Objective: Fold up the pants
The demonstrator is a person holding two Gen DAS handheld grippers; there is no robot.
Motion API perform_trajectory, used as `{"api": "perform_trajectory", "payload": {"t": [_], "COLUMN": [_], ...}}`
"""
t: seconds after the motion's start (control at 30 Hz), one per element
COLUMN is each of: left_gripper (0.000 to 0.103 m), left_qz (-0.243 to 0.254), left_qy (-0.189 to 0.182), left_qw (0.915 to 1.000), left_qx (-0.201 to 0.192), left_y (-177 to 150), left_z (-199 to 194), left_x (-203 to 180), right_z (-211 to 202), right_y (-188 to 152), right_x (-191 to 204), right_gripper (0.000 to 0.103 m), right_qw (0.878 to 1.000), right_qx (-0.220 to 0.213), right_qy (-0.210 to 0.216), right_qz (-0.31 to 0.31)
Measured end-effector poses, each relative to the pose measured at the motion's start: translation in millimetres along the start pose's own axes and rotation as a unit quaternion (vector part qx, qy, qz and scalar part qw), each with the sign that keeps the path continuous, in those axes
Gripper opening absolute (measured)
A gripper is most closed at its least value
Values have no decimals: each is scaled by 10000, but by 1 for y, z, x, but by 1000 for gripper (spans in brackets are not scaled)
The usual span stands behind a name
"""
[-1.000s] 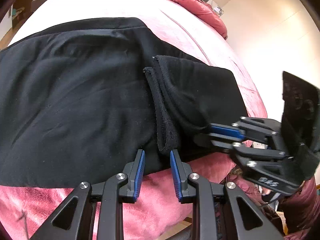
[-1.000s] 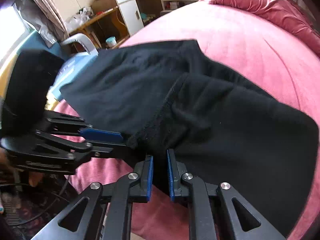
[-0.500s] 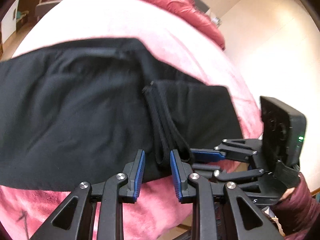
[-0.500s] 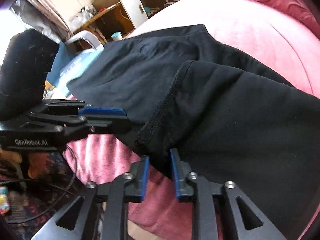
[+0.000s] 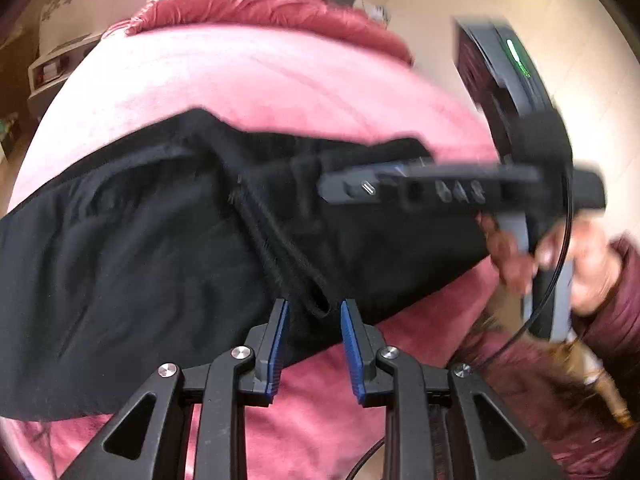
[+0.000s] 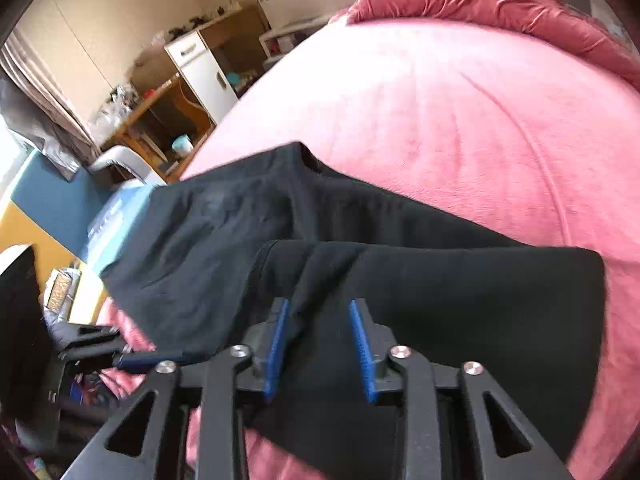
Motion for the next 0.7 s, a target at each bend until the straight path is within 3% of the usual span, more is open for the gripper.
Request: {"api": "perform_trajectory", "payload": {"t": [0.17, 0.47, 0.7], "left_gripper": [27, 30, 33], "left_qz": [-92, -252, -463], "left_qy": [167, 407, 707], "left_qw": [9988, 9988, 9963], "left_qx": [459, 97, -180], "left_y": [-12, -12, -17], "left_z": [21, -8, -37], "left_x": [4, 10, 24], "right_z": [45, 35, 4], "right_y": [6, 7, -15], "right_x": [13, 14, 23], "right_gripper": [30, 31, 31], "right_qw": [9980, 9986, 9993], "right_qx": [344, 144, -125], "right_qy": [-295, -336, -274], "right_qz": [-450, -384, -226]}}
Point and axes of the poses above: each gripper's, at about its wrist camera, not at the fingertips, and z roughly the way its jaws point, x to its left, y to its top, the point moved 1 cm from there along z, roughly the way its jaws point, and after that the axes turned 9 degrees about z, right-handed, at the moved point
